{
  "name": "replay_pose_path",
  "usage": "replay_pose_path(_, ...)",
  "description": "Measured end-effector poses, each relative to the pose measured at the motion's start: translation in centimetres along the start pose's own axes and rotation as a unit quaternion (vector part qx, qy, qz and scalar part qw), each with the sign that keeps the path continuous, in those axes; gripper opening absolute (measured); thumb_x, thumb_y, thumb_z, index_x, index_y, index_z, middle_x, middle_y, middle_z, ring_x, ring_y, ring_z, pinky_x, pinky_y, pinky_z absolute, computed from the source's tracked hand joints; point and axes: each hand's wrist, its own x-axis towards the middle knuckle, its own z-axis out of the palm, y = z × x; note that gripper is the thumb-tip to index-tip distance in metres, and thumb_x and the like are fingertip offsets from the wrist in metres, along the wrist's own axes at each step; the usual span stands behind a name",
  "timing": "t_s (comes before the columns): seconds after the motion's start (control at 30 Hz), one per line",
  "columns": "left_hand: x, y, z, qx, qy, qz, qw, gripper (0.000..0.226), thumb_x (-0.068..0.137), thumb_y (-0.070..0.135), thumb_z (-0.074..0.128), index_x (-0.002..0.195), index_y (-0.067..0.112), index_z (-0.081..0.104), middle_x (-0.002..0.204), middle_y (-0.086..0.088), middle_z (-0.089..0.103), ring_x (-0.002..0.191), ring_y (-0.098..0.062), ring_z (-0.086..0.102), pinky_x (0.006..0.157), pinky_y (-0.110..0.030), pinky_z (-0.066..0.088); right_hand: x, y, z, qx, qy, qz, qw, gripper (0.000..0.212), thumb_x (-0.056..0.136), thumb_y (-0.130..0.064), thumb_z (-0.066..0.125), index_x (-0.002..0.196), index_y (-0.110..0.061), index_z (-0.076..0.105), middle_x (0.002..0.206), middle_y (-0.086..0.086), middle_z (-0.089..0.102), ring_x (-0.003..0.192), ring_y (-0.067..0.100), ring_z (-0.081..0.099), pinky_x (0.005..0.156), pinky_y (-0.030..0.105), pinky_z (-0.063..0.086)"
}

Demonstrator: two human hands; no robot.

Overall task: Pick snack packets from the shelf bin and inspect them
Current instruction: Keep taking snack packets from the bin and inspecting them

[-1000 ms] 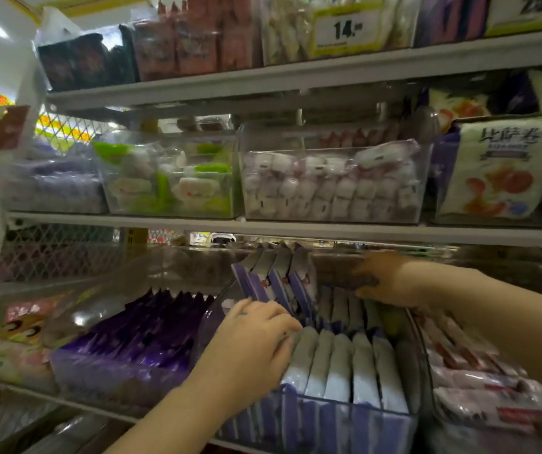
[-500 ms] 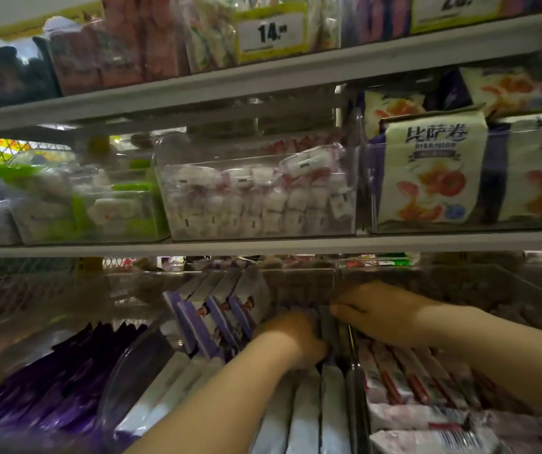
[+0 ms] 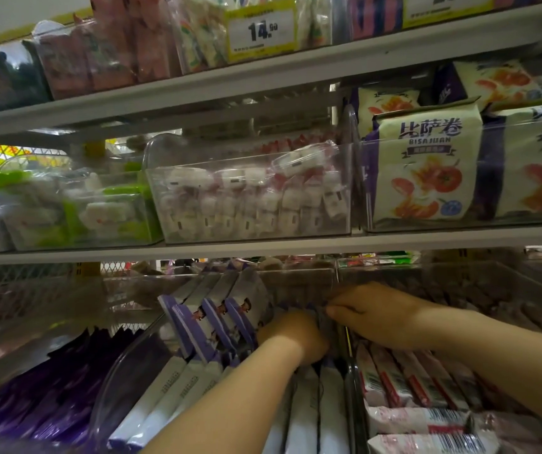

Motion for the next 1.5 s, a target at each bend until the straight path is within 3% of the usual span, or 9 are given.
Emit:
replay_pose_path(0.33,-0.1,-1.2,-3.7,-0.183,0.05,-0.012,0.982,0.03,0.091,0.029,0.059,0.117,0.016,0.064,0.12,-0.008,0.064,0.105,-0.021,0.06,0.085,-0.028,0.048,-0.2,0.1,-0.1,0.06,0.002,0.011,0.998,0.028,0.101,-0.031,0.044,0.115,-0.023,0.067,0.121,-0.005,0.065,0.111,0.012,0.057,0.091,0.021,0.041)
replay_pose_path(0.53,-4.0,-3.2,-6.5,-0.395,0.075,-0.009,0.916,0.019,0.087,0.012,0.064,0.069,0.016,0.064,0.052,0.007,0.067,0.049,0.0,0.064,0.046,-0.013,0.048,-1.0,-1.5,-0.3,0.158,0.027,0.013,0.987,0.036,0.1,-0.042,0.041,0.135,-0.039,0.05,0.128,-0.025,0.052,0.118,-0.002,0.048,0.088,0.002,0.031)
replay_pose_path(0.67,-8.2,-4.3,-6.3,-0.493,0.102,-0.027,0.864,0.019,0.089,0.012,0.058,0.073,0.012,0.069,0.086,-0.016,0.073,0.084,-0.026,0.069,0.085,-0.038,0.058,-2.2,-4.9,-0.6,0.232,0.068,-0.025,0.97,0.028,0.089,-0.057,0.054,0.116,-0.06,0.05,0.1,-0.045,0.047,0.098,-0.026,0.049,0.073,-0.008,0.033)
replay_pose_path(0.8,-12.8,-5.3,-5.5,-0.605,0.101,-0.032,0.789,0.027,0.093,0.01,0.05,0.069,0.011,0.062,0.071,-0.01,0.068,0.068,-0.02,0.068,0.064,-0.027,0.059,-4.2,-8.6,0.4,0.166,0.052,-0.092,0.98,0.096,0.071,-0.058,0.074,0.149,-0.043,0.021,0.137,-0.027,0.038,0.128,-0.003,0.04,0.102,0.014,0.035)
replay_pose_path(0.9,-16.0,-6.1,-4.6,-0.628,0.105,-0.026,0.771,0.03,0.094,0.016,0.05,0.068,0.015,0.065,0.065,0.0,0.068,0.059,-0.01,0.068,0.062,-0.026,0.055,-5.8,-11.9,1.8,0.144,0.155,-0.113,0.971,0.08,0.077,-0.037,0.077,0.145,-0.037,0.035,0.136,-0.009,0.053,0.123,0.007,0.051,0.102,0.024,0.041)
replay_pose_path(1.03,-19.8,-7.4,-3.5,-0.639,0.114,-0.015,0.761,0.03,0.087,0.031,0.059,0.065,0.024,0.077,0.074,0.01,0.073,0.072,-0.004,0.071,0.072,-0.028,0.05,-8.0,-15.0,3.2,0.148,0.254,-0.132,0.947,0.055,0.087,-0.023,0.069,0.137,-0.036,0.049,0.09,-0.028,0.053,0.073,-0.02,0.05,0.07,-0.001,0.037)
replay_pose_path(1.13,-22.1,-8.6,-2.3,-0.683,0.154,-0.034,0.713,0.025,0.088,0.037,0.061,0.071,0.027,0.077,0.084,0.009,0.074,0.077,-0.003,0.07,0.072,-0.029,0.051,-9.6,-17.2,4.1,0.265,0.272,-0.169,0.91,0.045,0.089,-0.02,0.067,0.128,-0.038,0.055,0.088,-0.034,0.058,0.081,-0.022,0.055,0.073,0.0,0.04)
replay_pose_path(1.27,-24.6,-11.4,0.3,-0.707,0.242,-0.113,0.655,0.021,0.085,0.031,0.072,0.102,0.023,0.061,0.099,0.0,0.067,0.083,-0.012,0.062,0.06,-0.029,0.058,-10.5,-19.8,6.1,0.511,0.16,-0.167,0.828,0.022,0.093,-0.022,0.059,0.115,-0.024,0.061,0.103,0.005,0.071,0.097,0.022,0.067,0.085,0.04,0.055)
replay_pose_path(1.5,-29.9,-16.9,4.7,-0.725,0.327,-0.109,0.596,0.043,0.092,0.009,0.062,0.133,0.007,0.049,0.122,-0.017,0.065,0.098,-0.025,0.068,0.066,-0.032,0.058,-9.9,-23.6,14.9,0.769,-0.047,0.01,0.637,0.016,0.094,-0.02,0.055,0.103,-0.014,0.068,0.098,0.009,0.076,0.09,0.024,0.073,0.067,0.033,0.059)
